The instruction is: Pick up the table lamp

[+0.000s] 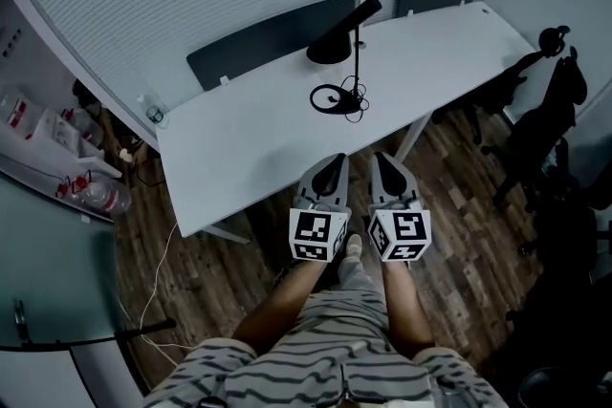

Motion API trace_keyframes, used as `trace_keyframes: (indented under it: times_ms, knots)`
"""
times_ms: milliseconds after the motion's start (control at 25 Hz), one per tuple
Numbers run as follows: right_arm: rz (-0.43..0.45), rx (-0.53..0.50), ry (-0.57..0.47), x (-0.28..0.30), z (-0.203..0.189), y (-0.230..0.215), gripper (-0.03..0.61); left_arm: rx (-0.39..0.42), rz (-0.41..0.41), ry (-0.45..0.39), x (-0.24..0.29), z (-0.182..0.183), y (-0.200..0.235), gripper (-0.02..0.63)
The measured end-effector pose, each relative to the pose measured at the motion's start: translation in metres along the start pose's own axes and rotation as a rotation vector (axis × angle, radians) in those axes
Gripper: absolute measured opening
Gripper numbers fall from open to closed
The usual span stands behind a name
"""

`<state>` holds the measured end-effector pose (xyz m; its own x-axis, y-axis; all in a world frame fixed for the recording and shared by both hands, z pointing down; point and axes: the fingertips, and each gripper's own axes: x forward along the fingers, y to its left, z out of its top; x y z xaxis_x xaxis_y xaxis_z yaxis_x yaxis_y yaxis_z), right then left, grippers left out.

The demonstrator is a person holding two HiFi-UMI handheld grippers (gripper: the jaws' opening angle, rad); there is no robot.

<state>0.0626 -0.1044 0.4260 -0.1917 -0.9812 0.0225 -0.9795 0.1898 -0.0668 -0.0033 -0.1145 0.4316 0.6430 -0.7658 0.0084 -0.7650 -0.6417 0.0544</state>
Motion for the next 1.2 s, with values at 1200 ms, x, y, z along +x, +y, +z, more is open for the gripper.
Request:
trace_keyframes:
  times_ms: [1200]
  knots:
    - [0.141,0.021,0.058,0.210,-0.010,-0.129,0.014,0.002,0.126,0.045,0.223,-0.005,0.065,0.008]
